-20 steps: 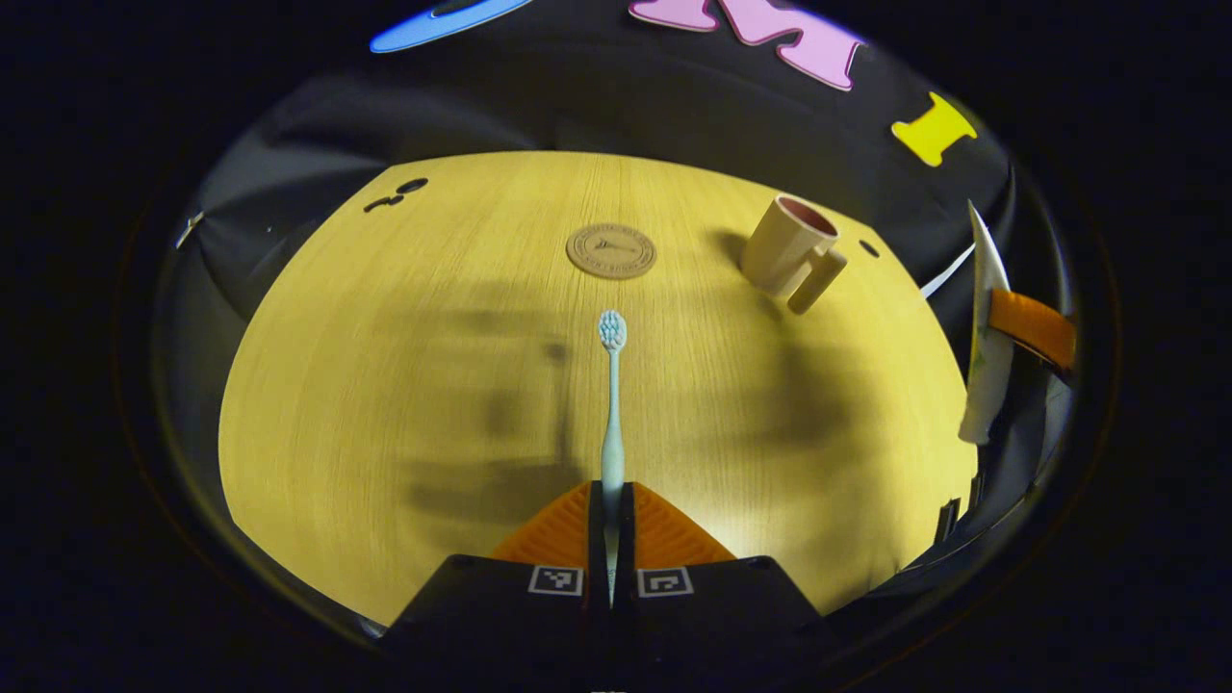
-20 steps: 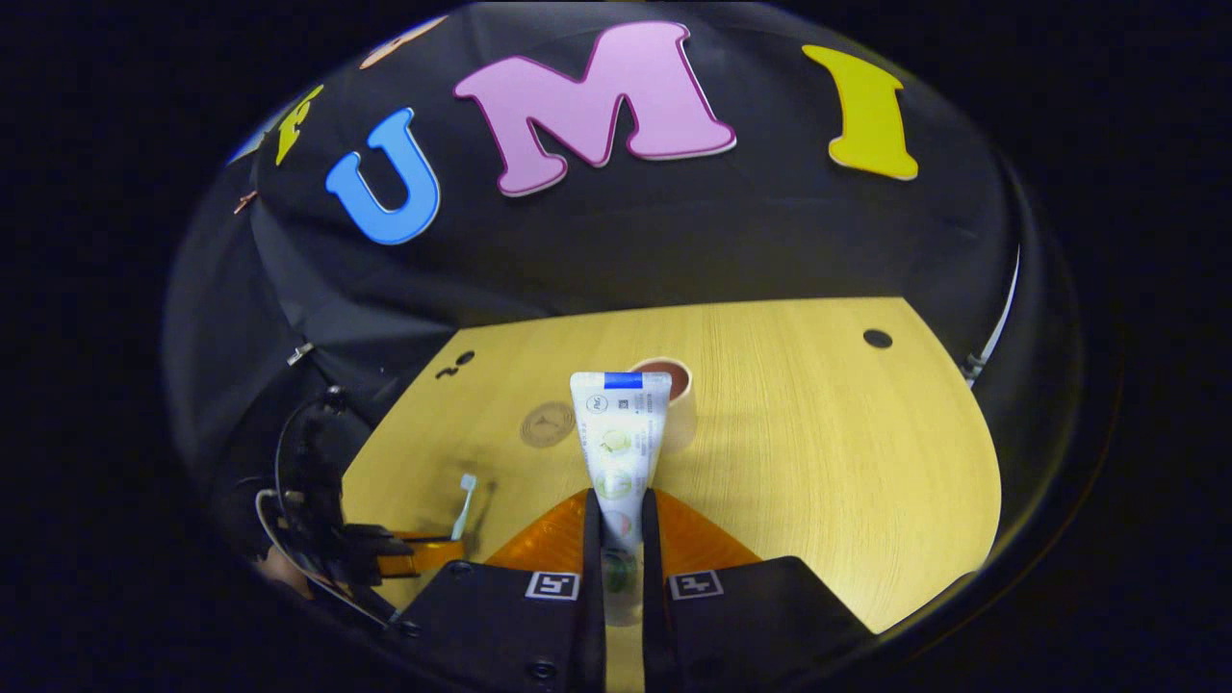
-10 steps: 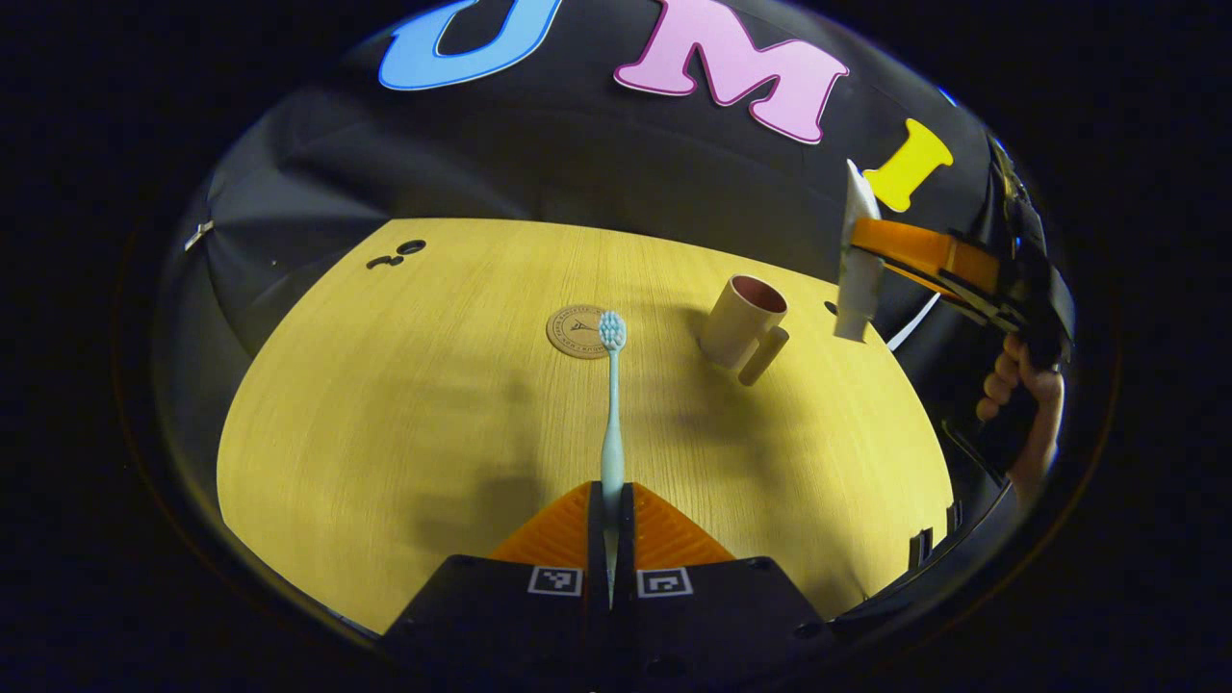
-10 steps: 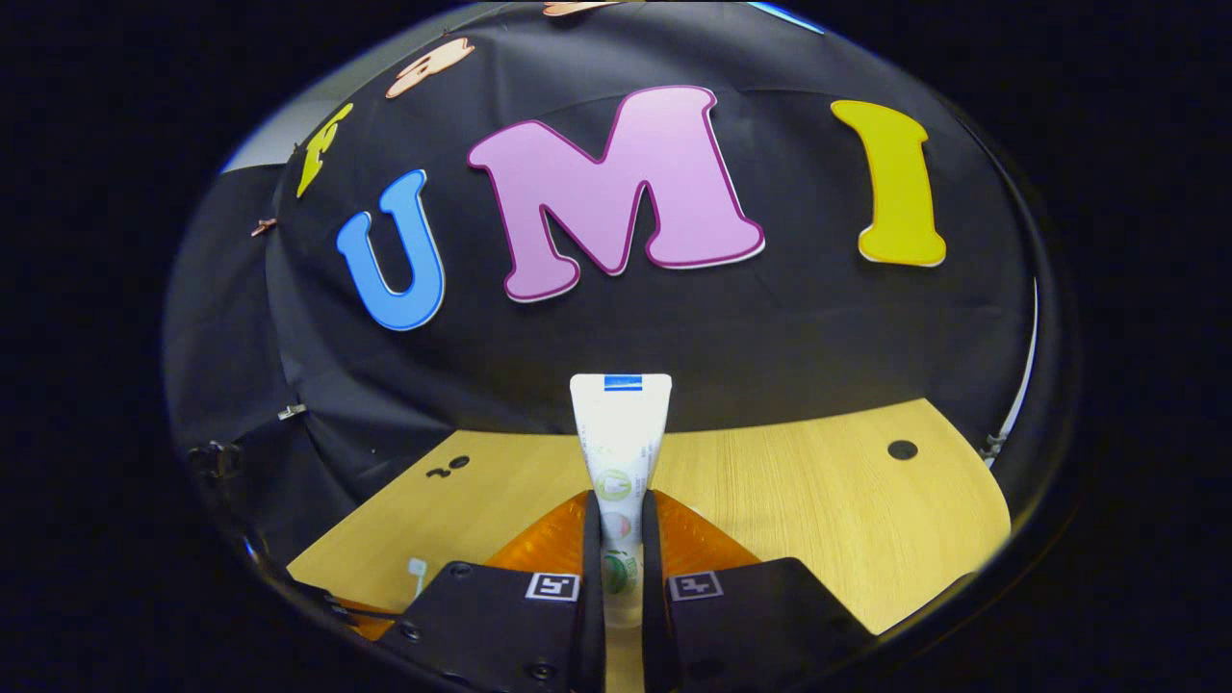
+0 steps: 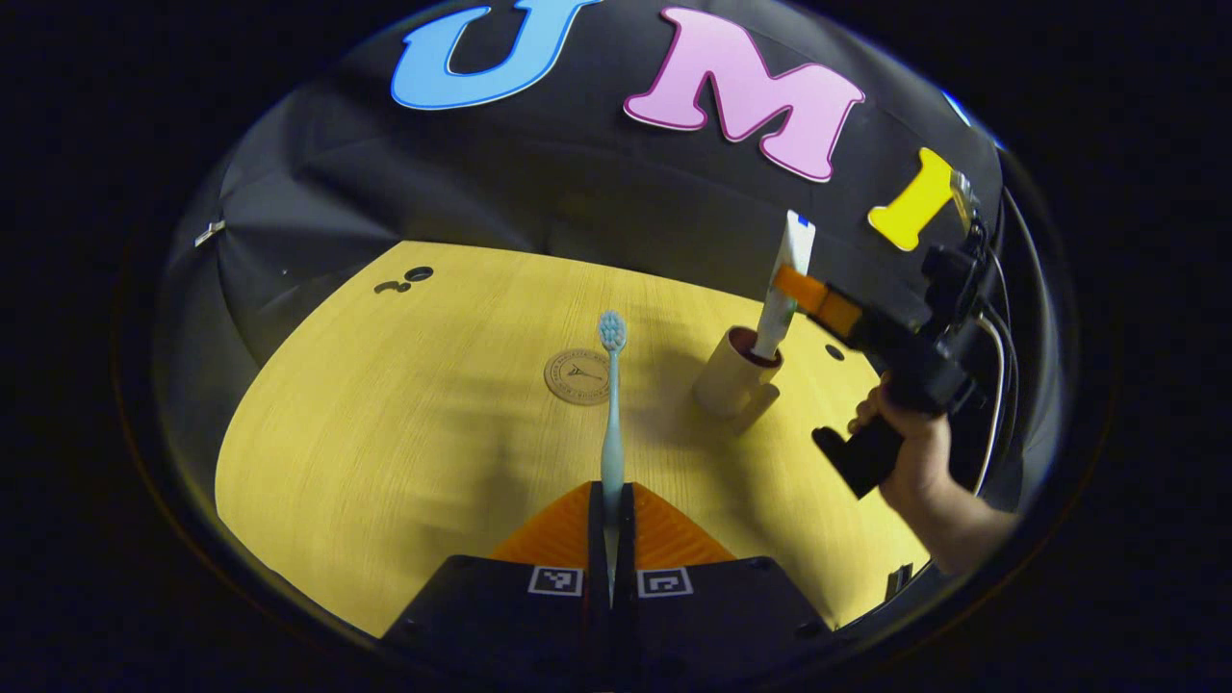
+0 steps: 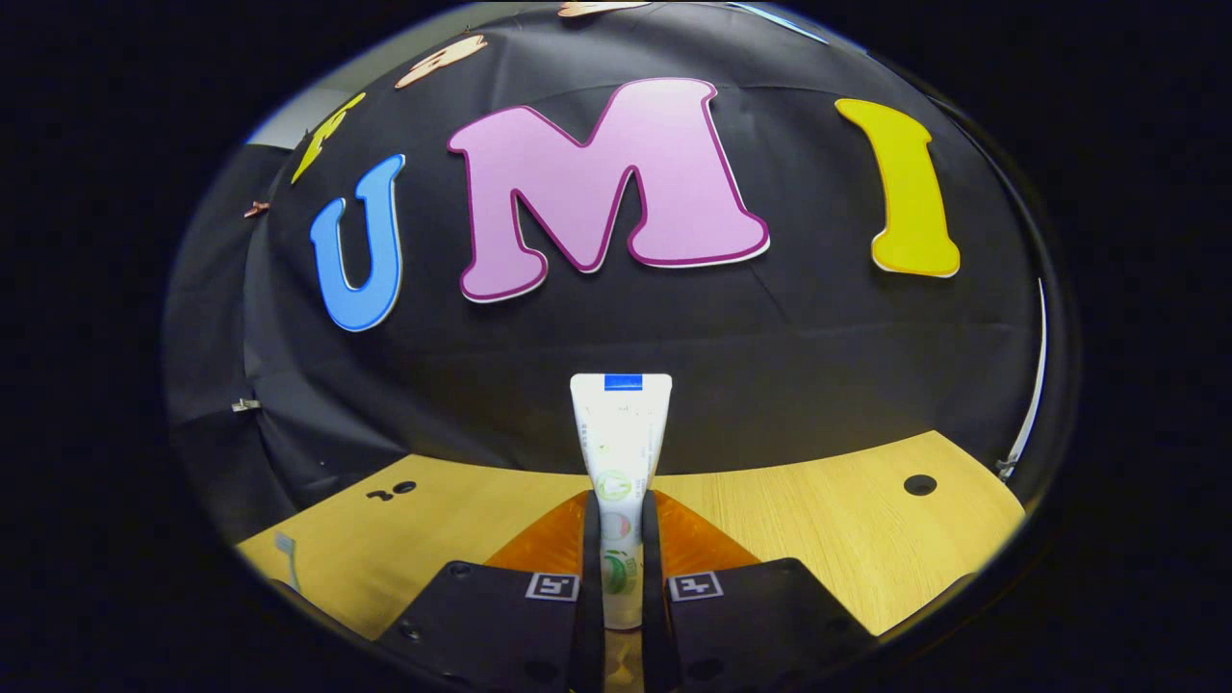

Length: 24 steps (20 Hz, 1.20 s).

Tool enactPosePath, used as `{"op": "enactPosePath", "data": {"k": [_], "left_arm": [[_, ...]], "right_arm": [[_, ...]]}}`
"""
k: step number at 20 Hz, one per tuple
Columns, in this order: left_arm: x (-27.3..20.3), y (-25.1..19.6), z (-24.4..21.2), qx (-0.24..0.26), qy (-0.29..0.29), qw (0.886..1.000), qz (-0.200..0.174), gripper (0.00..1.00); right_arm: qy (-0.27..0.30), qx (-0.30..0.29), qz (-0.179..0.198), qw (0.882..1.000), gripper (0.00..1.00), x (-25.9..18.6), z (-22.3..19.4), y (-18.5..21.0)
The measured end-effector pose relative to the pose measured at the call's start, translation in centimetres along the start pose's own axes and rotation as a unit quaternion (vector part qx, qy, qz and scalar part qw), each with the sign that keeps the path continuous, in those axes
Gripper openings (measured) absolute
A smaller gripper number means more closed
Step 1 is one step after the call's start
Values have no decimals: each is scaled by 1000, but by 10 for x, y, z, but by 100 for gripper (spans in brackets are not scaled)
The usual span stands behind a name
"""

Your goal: Put the toothbrush and toothpaste on the desktop into the cup, then pick up the cup and place it on the coaster on the desktop.

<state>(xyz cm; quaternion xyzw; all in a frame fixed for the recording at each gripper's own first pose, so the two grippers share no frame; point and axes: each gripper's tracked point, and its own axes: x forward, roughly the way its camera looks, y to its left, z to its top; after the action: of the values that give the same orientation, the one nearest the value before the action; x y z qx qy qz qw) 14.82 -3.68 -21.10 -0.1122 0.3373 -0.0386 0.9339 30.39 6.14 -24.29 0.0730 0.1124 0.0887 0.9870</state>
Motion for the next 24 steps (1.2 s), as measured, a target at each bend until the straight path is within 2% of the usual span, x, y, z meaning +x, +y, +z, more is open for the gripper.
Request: {"op": "enactPosePath", "data": {"k": [4,10,12,14,15,16,19,22,24], "left_arm": [[1,-15,12,-2,-17,1000,-9,7],[13,-31,18,-11,-31,999,-20,7],[15,-34,15,-15,-30,999,-23,6],[17,-36,16,-19,-32,999,-24,6],[17,-38,17,-19,-33,999,-24,6],[20,-40,18,-20,-34,999,-26,7],[26,-56,32,-15,-44,998,-40,6],[39,-79,56,-8,-63,996,-62,6],[50,-99,80,-4,-83,993,-82,6]], "right_arm": [[-5,-6,-1,1000,19,15,-12,-9],[38,1,-8,999,19,13,-62,-14],[56,-3,-4,998,24,10,-76,-12],[45,-14,1,999,28,8,-71,-10],[44,-16,-2,999,36,7,-68,-12],[46,-12,-3,999,53,6,-68,-13],[55,12,-8,998,67,-13,-59,-23],[52,4,-29,998,98,-41,-46,-46],[52,-8,-43,998,96,-64,-40,-64]]}}
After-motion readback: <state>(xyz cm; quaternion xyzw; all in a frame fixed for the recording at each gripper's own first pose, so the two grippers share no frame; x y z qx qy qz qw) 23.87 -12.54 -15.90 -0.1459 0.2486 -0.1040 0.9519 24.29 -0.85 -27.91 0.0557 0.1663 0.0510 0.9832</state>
